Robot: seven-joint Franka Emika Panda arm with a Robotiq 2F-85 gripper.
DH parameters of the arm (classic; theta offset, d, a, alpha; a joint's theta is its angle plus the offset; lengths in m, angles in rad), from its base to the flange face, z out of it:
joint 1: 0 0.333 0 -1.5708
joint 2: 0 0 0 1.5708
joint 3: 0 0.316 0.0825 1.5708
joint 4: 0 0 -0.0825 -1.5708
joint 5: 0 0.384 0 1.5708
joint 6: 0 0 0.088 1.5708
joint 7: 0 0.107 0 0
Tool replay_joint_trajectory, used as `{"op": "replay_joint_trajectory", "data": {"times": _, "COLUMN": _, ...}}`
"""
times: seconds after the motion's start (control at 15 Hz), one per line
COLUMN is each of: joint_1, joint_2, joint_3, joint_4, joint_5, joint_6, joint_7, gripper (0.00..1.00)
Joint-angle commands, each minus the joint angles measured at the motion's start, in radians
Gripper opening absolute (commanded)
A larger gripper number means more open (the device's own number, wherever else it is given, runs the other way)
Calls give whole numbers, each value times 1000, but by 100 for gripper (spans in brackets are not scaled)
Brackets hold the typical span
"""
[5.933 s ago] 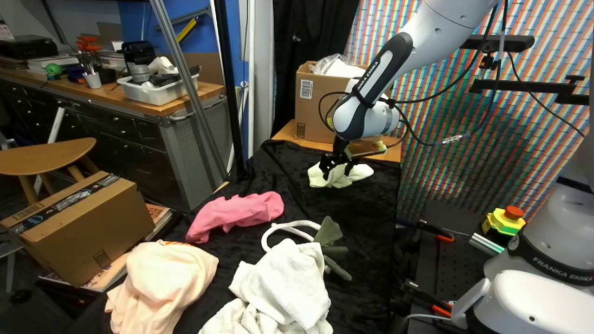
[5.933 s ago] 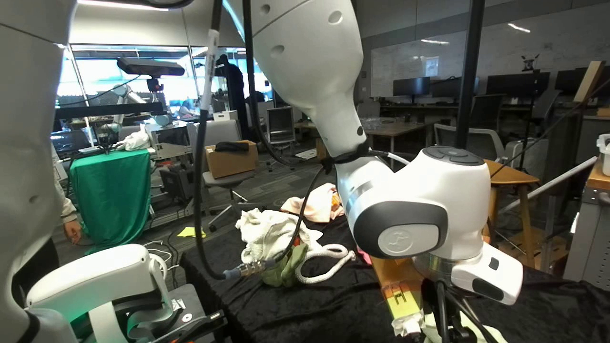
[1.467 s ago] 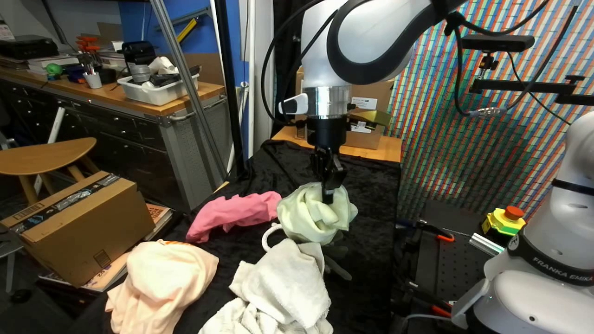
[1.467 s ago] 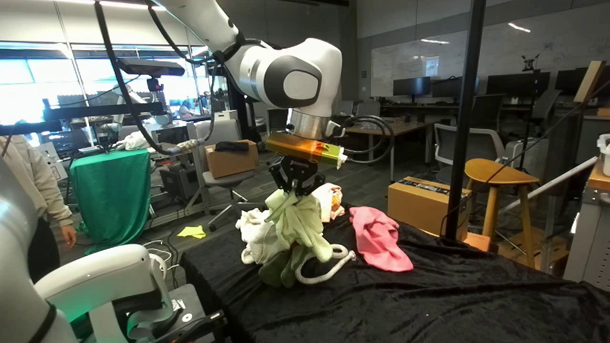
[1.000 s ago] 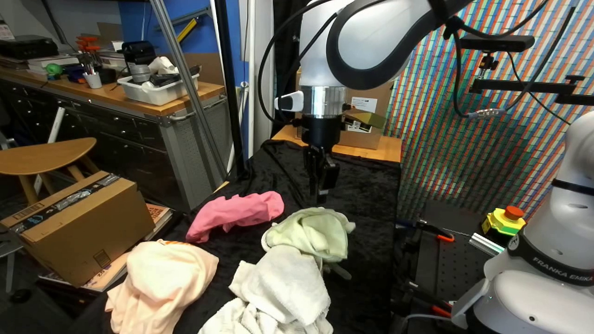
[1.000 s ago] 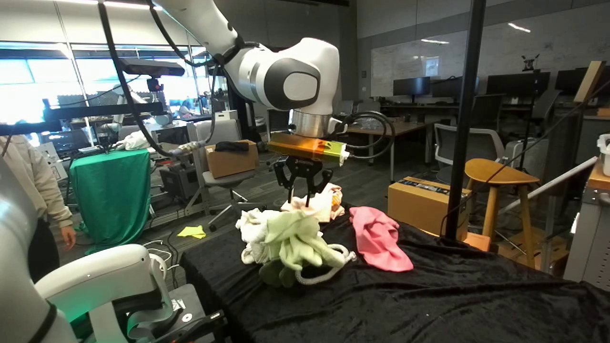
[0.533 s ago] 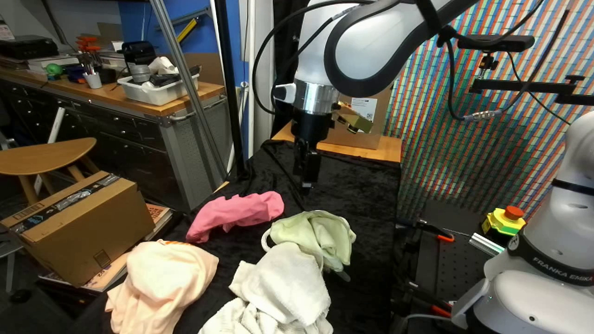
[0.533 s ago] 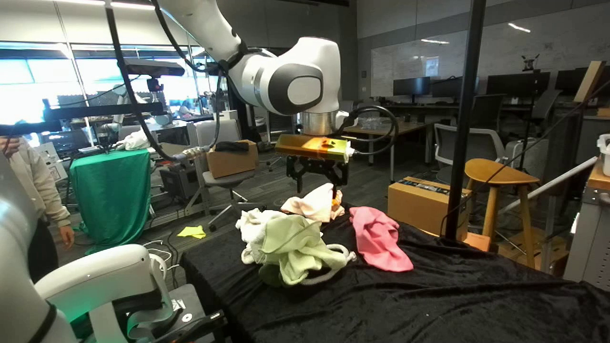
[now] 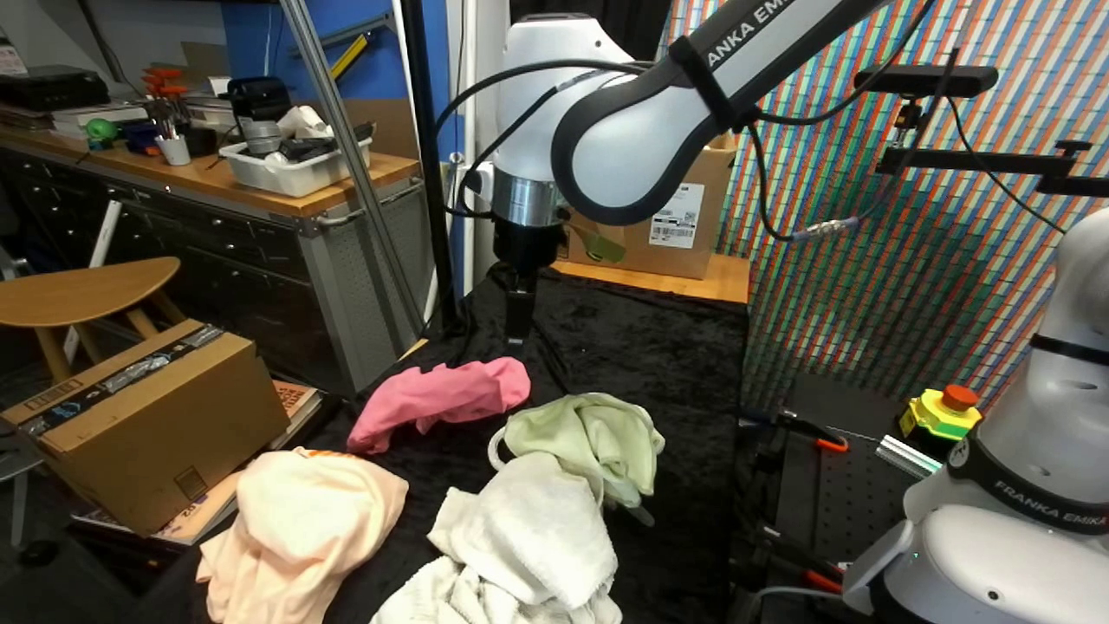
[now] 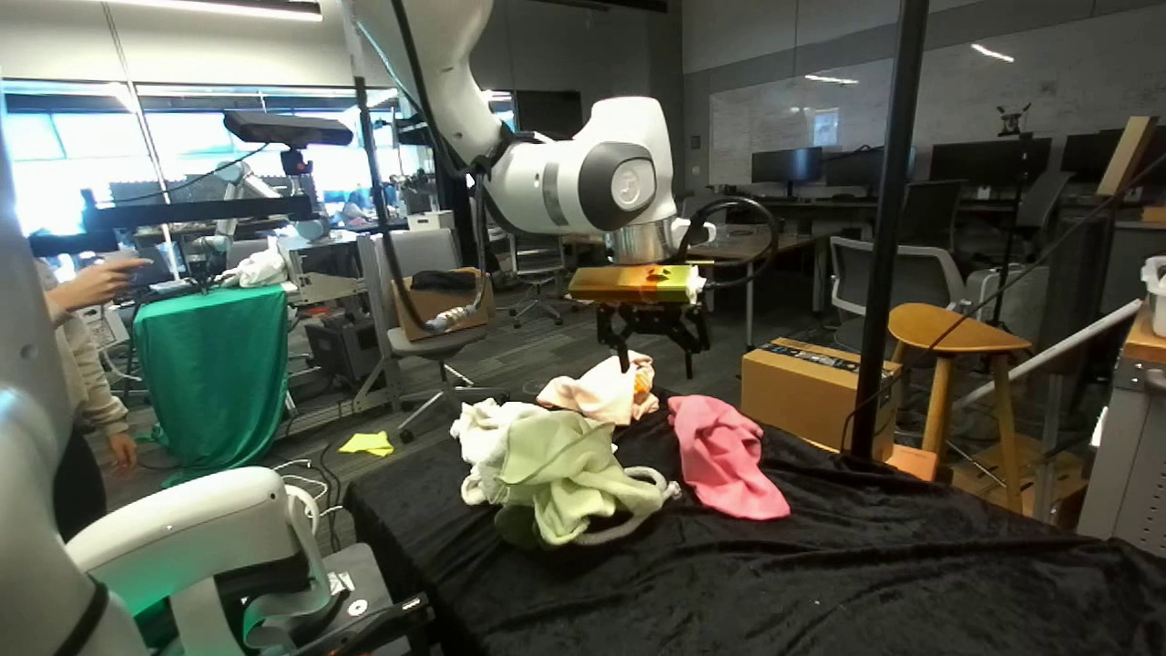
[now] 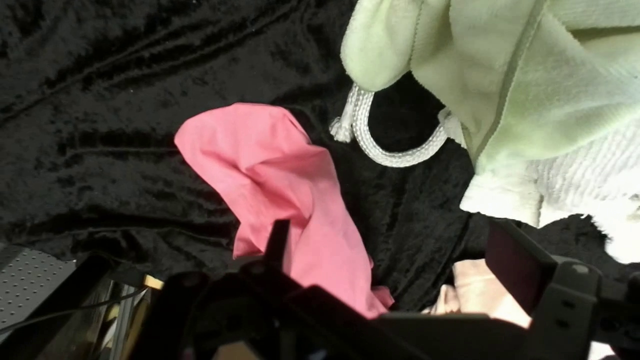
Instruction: Group up all the objects on the table
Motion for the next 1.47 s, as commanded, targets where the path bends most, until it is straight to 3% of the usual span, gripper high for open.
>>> {"op": "replay_joint_trajectory", "data": {"times": 0.0, "joint_1": 25, "joint_2": 139, "joint_3": -1, "joint_4": 225, "joint_5": -76, "joint_6": -154, "joint_7": 67, "gripper": 100}}
{"op": "replay_joint_trajectory", "data": {"times": 0.33, "joint_1": 51, "joint_2": 319, "joint_3": -10, "joint_4": 482, "joint_5": -113, "joint_6": -306, "joint_7": 115, "gripper": 100}}
{"op": "replay_joint_trajectory", "data": {"times": 0.6, "joint_1": 68, "joint_2": 455, "joint_3": -29, "joint_4": 627, "joint_5": -125, "joint_6": -321, "joint_7": 158, "gripper": 100}}
{"op": "replay_joint_trajectory", "data": {"times": 1.4, "joint_1": 94, "joint_2": 707, "joint_3": -114, "joint_4": 874, "joint_5": -160, "joint_6": -414, "joint_7": 242, "gripper": 100}}
